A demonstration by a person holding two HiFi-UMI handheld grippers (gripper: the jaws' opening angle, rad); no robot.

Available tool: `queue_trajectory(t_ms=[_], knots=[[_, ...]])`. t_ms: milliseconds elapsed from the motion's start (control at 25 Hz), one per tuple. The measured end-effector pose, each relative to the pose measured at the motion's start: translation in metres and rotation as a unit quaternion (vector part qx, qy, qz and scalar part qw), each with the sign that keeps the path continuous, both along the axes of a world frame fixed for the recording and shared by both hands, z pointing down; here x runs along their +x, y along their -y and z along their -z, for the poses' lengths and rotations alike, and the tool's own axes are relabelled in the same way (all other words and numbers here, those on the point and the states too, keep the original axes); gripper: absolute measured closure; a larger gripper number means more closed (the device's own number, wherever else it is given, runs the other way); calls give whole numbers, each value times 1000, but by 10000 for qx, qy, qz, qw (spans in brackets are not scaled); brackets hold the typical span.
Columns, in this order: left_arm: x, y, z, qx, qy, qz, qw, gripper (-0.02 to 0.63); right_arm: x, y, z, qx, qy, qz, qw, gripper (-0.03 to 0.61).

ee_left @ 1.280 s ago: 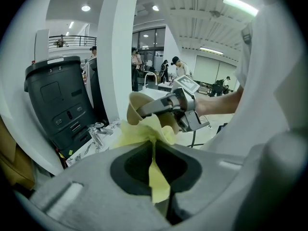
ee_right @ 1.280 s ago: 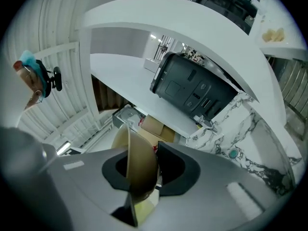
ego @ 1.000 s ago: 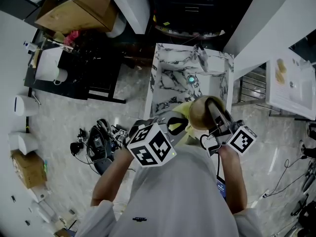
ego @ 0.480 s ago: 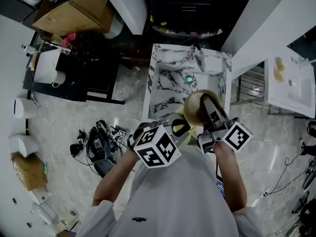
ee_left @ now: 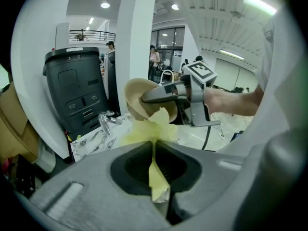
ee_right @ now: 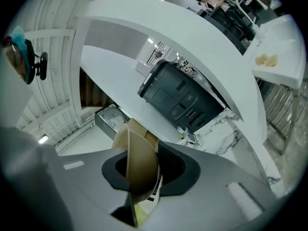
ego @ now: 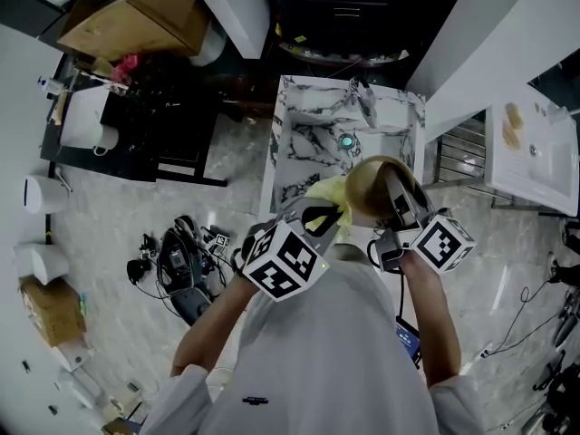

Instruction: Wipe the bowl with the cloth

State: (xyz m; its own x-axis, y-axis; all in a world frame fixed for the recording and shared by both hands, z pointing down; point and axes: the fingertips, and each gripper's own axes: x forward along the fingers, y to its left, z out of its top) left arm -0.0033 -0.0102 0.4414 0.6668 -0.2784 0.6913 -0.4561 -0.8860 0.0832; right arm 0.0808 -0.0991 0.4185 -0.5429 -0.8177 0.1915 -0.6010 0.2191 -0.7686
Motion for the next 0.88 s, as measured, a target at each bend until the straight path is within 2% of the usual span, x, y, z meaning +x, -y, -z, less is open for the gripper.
queue_trajectory(t_ms=[200,440,560,680,880], knots=[[-17,18,1,1,-109,894,9959,589,7,-5,-2,107,-664,75,9977,502],[-47,33,2,-259,-650,2035,9766,589,15,-12,-8,13,-646,-97,9979,500],[-56,35,1,-259,-707,2260,9712,589,14,-21,-14,-68,-674,-67,9977,502],[-60,35,1,-193,-717,2351,9691,588,7,-31,-22,-102,-773,15,9970,502],[-62,34,0,-86,-711,2483,9660,588,1,-39,-28,-209,-671,-3,9975,502]])
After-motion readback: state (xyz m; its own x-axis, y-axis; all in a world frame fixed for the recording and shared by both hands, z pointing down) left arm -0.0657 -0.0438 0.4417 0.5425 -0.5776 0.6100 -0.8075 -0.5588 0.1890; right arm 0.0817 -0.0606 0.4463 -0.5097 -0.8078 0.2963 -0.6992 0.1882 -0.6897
